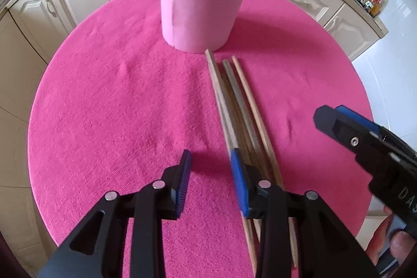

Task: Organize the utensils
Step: 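Close the left gripper on a chopstick while the right gripper grasps another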

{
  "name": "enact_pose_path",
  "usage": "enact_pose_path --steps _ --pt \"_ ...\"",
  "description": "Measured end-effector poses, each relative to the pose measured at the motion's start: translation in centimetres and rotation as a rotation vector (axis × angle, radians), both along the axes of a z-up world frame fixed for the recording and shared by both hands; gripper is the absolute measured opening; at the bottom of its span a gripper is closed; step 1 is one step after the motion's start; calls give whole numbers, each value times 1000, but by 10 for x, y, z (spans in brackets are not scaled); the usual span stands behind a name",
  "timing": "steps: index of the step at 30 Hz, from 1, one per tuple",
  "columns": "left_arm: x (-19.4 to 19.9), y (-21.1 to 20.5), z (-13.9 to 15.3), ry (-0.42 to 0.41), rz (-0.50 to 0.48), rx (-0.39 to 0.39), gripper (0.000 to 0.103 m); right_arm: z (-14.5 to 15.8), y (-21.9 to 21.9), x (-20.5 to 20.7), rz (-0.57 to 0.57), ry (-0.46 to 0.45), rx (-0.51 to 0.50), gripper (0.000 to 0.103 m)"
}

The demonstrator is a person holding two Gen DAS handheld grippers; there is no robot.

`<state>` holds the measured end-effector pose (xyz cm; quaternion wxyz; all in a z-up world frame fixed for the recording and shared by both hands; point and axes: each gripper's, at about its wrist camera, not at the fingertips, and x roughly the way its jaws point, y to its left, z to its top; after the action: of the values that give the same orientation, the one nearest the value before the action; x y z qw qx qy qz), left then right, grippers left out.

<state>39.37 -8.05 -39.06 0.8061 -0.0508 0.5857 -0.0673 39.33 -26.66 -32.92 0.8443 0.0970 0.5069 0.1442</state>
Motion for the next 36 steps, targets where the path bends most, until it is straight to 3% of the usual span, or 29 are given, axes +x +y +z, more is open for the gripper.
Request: enact_pose_path --steps 4,8,16,18,22,23,25,36 --pt "4 -5 2 13 -1 -12 32 -2 -2 1 2 8 3 51" --pt "8 -15 0 12 -28 28 33 -2 -2 3 -1 13 4 51" --pt "25 -51 -6 8 -97 194 38 -6 -1 7 11 34 -10 51" --pt "27 -47 -6 13 -80 160 37 -7 0 7 22 43 -19 51" --pt "27 -24 -5 34 -49 121 13 -13 1 8 43 80 -12 50" --pt "28 -19 -5 42 -41 107 8 -15 3 9 52 90 -11 43" --pt "30 -8 -5 66 -23 68 7 -17 7 10 63 106 -15 31" --pt "32 1 -11 74 23 36 6 -26 35 16 125 162 -80 19"
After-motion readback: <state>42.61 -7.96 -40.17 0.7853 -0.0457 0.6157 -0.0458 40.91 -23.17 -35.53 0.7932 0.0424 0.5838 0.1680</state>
